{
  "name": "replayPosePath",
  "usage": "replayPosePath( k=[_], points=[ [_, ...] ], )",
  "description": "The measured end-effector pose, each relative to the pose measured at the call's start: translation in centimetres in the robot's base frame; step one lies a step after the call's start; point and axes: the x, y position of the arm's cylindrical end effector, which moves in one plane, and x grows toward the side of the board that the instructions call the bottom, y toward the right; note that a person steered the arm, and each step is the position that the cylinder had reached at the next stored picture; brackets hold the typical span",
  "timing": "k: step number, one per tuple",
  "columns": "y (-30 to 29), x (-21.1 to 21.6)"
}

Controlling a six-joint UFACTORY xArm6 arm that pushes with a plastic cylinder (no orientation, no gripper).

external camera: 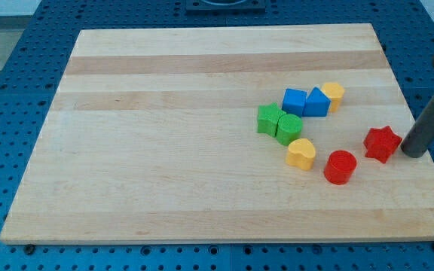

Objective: Place the red blocks right to the yellow heart

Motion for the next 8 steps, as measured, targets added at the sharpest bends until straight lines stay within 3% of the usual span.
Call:
replayPosePath(
  k=[1,2,3,7,8],
  points=[
    [-0.5,4.6],
    [-3.8,5.9],
    [-8.1,5.9],
    [-12.5,4.9],
    [-16.1,5.4]
  ],
)
